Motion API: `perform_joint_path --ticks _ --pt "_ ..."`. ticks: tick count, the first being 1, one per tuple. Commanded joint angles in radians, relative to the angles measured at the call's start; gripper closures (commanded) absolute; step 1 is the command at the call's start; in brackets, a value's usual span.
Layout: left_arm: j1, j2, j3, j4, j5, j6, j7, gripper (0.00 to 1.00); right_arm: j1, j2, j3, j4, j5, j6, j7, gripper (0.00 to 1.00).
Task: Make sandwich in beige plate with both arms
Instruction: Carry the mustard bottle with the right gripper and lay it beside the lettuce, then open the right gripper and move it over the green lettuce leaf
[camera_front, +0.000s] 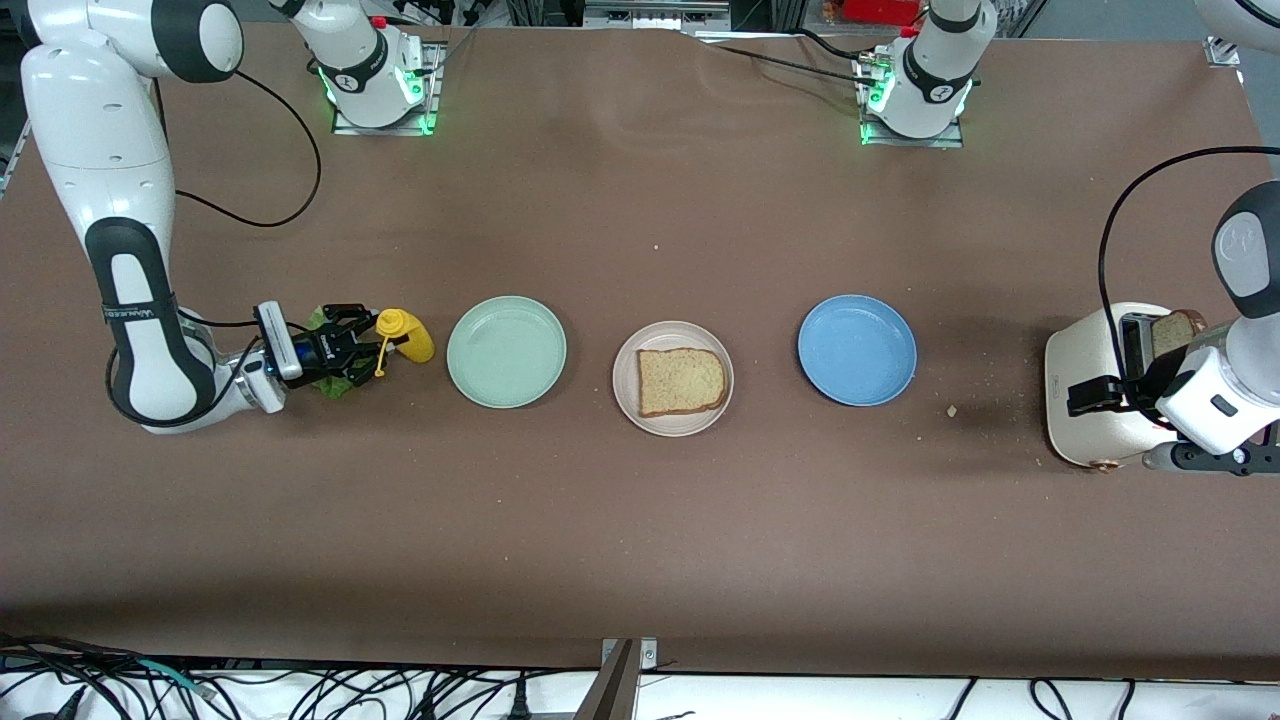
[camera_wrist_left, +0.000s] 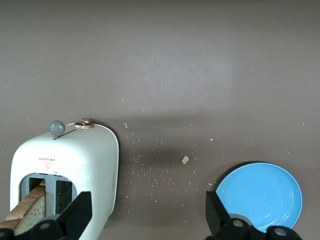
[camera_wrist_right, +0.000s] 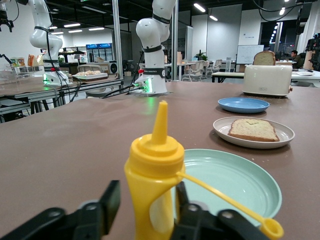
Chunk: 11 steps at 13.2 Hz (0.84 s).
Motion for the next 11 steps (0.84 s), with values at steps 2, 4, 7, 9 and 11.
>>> perform_joint_path --ticks 2,4,7,9,11 --pt "-0.001 -0.008 -0.002 0.001 0.029 -0.009 -0.014 0.00 -0.015 -0.037 -0.048 0.056 -0.045 -0.032 0.117 0.00" --pt "0.001 -0.008 -0.002 -0.002 0.029 -0.009 -0.014 0.00 -0.007 -0.077 -0.101 0.076 -0.065 -0.066 0.235 0.00" --pt "-0.002 -0.008 -0.002 0.001 0.029 -0.009 -0.017 0.00 -0.001 -0.173 -0.118 0.081 -0.156 -0.052 0.494 0.00" --pt "-0.004 -0.008 -0.002 0.001 0.029 -0.009 -0.017 0.00 0.016 -0.238 -0.117 0.081 -0.254 -0.008 0.693 0.01" --pt "-0.007 -0.008 -0.002 -0.001 0.029 -0.009 -0.020 0.00 0.026 -0.243 -0.117 0.073 -0.316 0.058 0.853 0.01"
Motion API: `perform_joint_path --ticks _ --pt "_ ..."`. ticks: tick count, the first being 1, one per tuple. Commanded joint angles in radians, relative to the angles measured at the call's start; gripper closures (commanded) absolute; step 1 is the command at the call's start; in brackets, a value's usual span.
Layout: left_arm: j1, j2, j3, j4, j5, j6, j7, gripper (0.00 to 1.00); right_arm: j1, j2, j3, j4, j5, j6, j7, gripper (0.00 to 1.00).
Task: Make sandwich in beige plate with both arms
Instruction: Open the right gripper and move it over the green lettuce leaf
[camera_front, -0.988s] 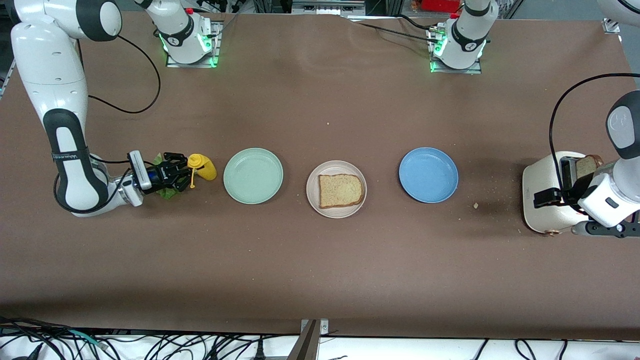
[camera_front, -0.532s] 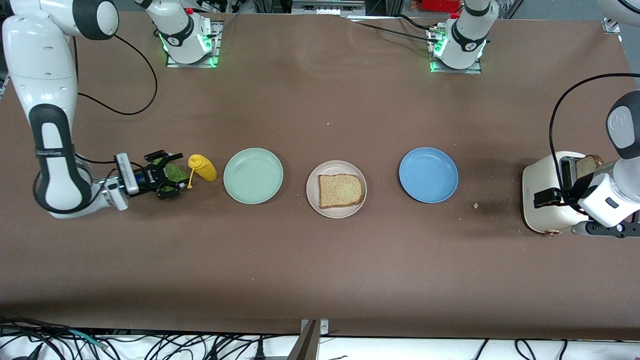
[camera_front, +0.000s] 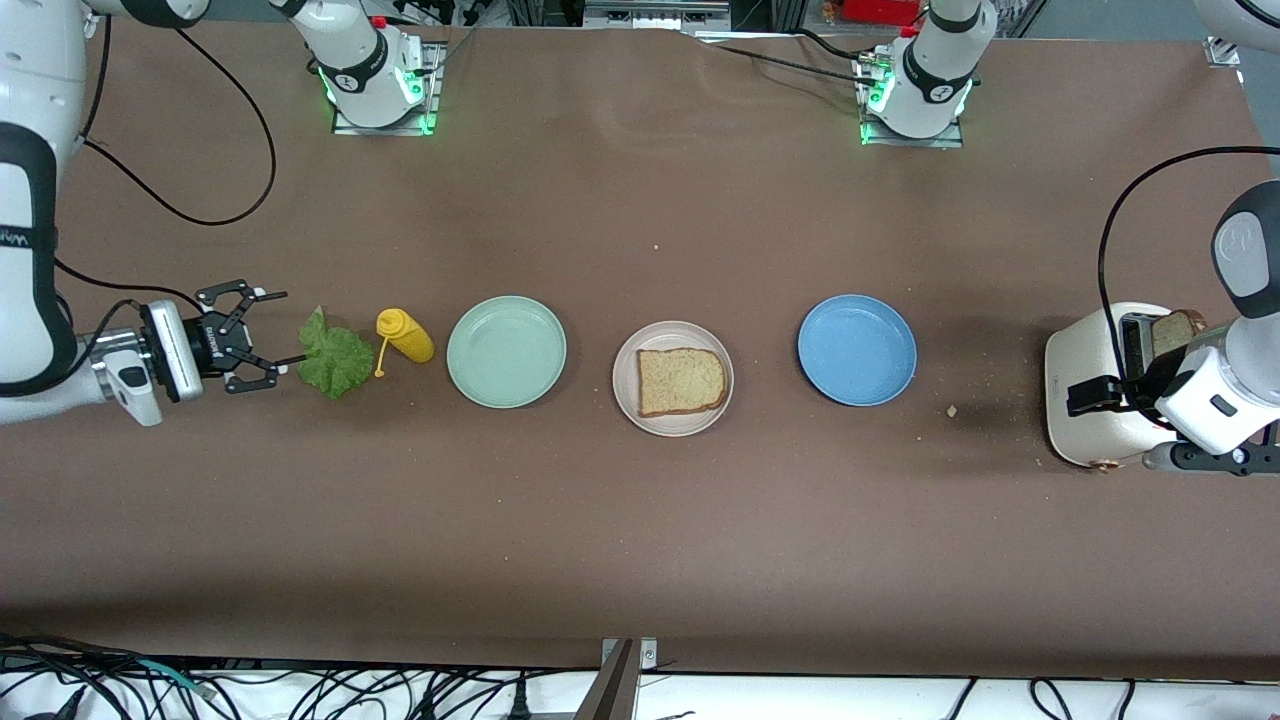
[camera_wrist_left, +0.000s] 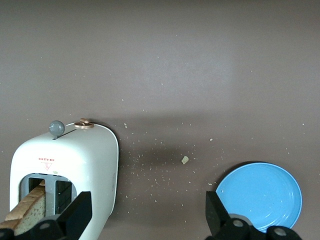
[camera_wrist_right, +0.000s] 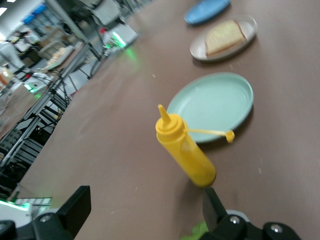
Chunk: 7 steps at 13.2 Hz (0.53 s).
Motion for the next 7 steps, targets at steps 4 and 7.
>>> perform_joint_path --ticks 4,7 --pt "-0.003 -0.008 -0.001 0.002 0.029 -0.009 -0.019 0.00 0.077 -0.049 0.002 -0.033 -0.265 0.158 0.497 0.01" --pt "-0.003 -0.008 -0.001 0.001 0.029 -0.009 -0.019 0.00 0.157 -0.089 0.005 -0.085 -0.466 0.272 0.706 0.01"
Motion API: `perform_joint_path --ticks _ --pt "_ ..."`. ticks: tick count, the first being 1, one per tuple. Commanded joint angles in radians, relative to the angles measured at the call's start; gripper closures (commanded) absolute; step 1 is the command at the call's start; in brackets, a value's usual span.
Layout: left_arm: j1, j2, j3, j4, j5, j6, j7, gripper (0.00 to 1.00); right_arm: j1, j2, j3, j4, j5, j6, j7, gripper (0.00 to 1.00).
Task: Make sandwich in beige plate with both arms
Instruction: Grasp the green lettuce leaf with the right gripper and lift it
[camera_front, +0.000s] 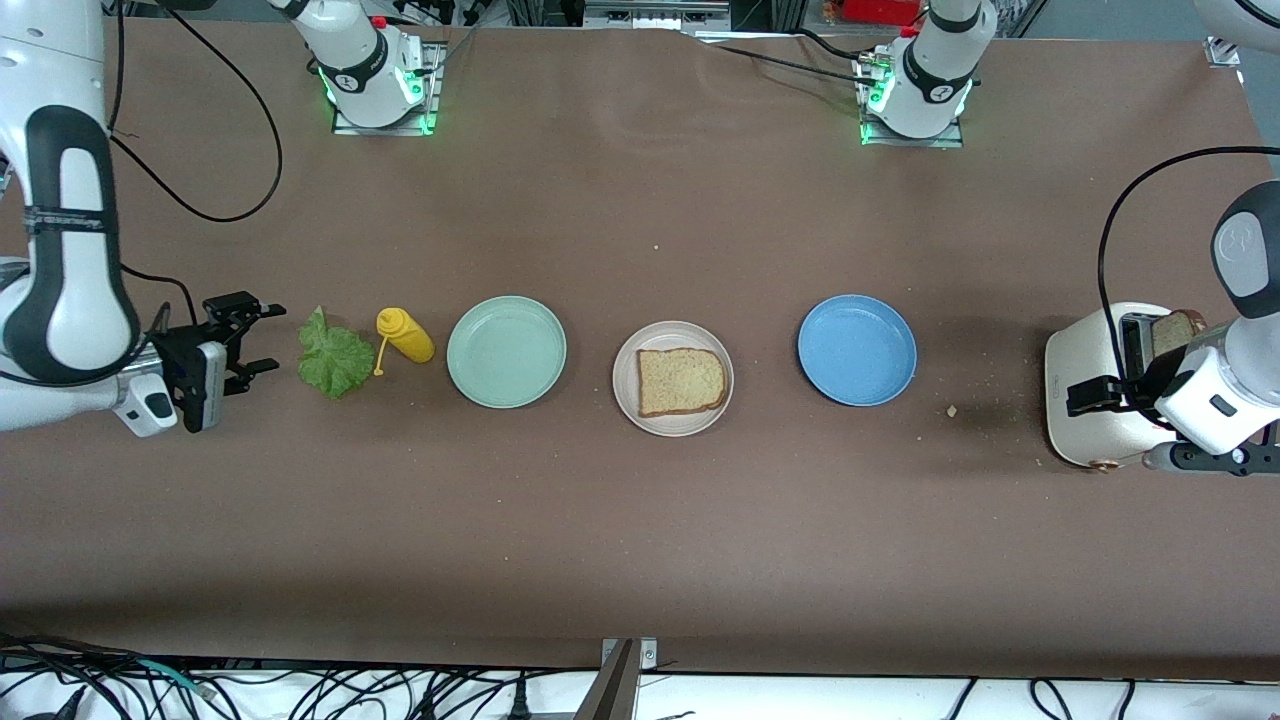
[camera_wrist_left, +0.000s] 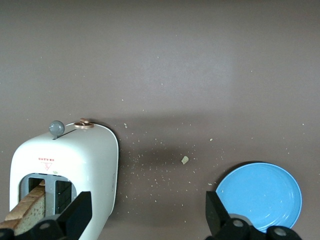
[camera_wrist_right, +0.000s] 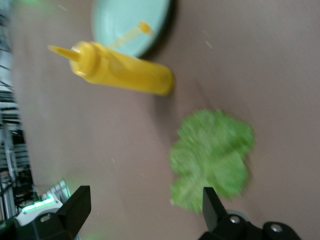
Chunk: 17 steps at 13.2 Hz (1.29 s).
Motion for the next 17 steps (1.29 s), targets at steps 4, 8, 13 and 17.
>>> perform_joint_path --ticks 4,8,13,17 --pt "0.000 -0.008 -0.001 0.004 0.029 -0.009 -0.013 0.00 0.148 -0.253 0.007 -0.384 -0.241 0.326 0.481 0.01" --pt "-0.001 -0.008 -0.001 0.002 0.029 -0.009 -0.015 0.00 0.151 -0.296 0.007 -0.625 -0.266 0.651 0.561 0.01" --pt "-0.001 -0.008 -0.001 0.001 0.029 -0.009 -0.015 0.00 0.156 -0.269 0.005 -0.735 -0.278 0.879 0.746 0.01" --pt "-0.001 -0.008 -0.001 0.001 0.029 -0.009 -0.015 0.00 0.170 -0.217 0.004 -0.753 -0.278 1.003 0.875 0.01"
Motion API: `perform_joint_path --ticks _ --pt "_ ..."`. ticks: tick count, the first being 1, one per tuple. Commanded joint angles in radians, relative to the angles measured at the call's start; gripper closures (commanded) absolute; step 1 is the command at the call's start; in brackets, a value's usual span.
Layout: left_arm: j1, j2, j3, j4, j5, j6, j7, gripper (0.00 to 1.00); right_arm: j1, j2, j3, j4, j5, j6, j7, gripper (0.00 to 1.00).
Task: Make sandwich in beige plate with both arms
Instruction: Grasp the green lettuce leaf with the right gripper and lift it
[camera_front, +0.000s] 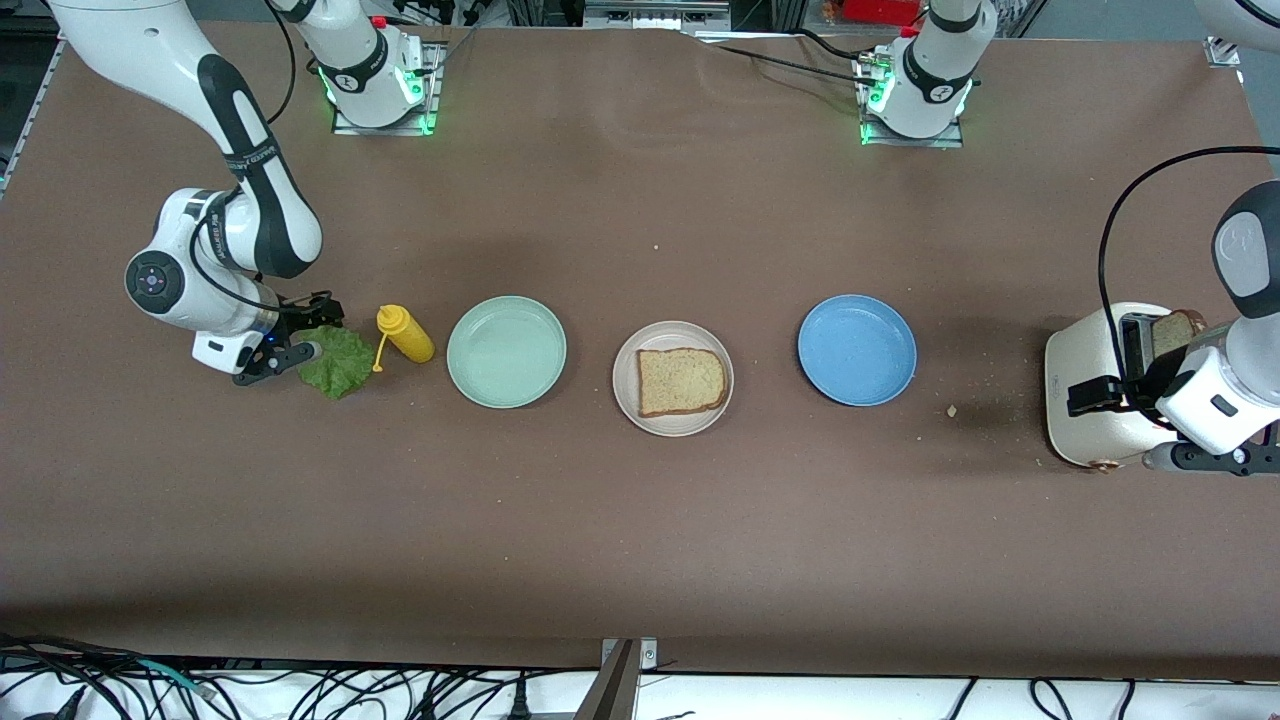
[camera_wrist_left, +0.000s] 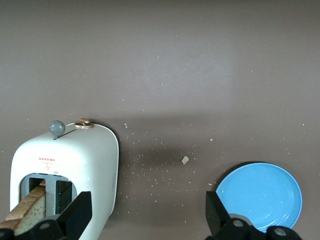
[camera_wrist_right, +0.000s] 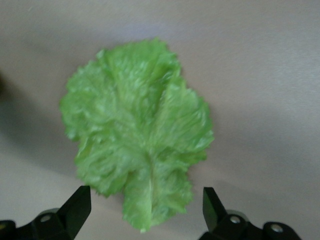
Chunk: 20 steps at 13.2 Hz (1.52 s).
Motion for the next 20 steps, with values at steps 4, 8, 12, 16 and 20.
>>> perform_joint_path --ticks 4,8,12,16,20 --pt "-0.002 -0.008 -0.002 0.000 0.029 -0.009 -0.015 0.00 0.014 0.032 0.000 -0.020 -0.018 0.075 0.111 0.82" --pt "0.007 -0.008 -0.002 -0.004 0.029 -0.009 -0.006 0.00 0.014 0.017 0.000 -0.006 -0.021 0.046 0.091 1.00" --pt "0.047 -0.011 0.000 -0.027 0.029 -0.010 0.077 0.00 0.021 -0.010 0.002 0.099 -0.030 -0.139 0.093 1.00" --pt "0.056 -0.011 0.000 -0.027 0.029 -0.012 0.085 0.00 0.037 -0.010 0.002 0.290 -0.088 -0.394 0.100 1.00" --pt "0.055 -0.011 0.000 -0.026 0.029 -0.012 0.083 0.00 0.066 -0.016 0.005 0.556 -0.125 -0.752 0.125 1.00"
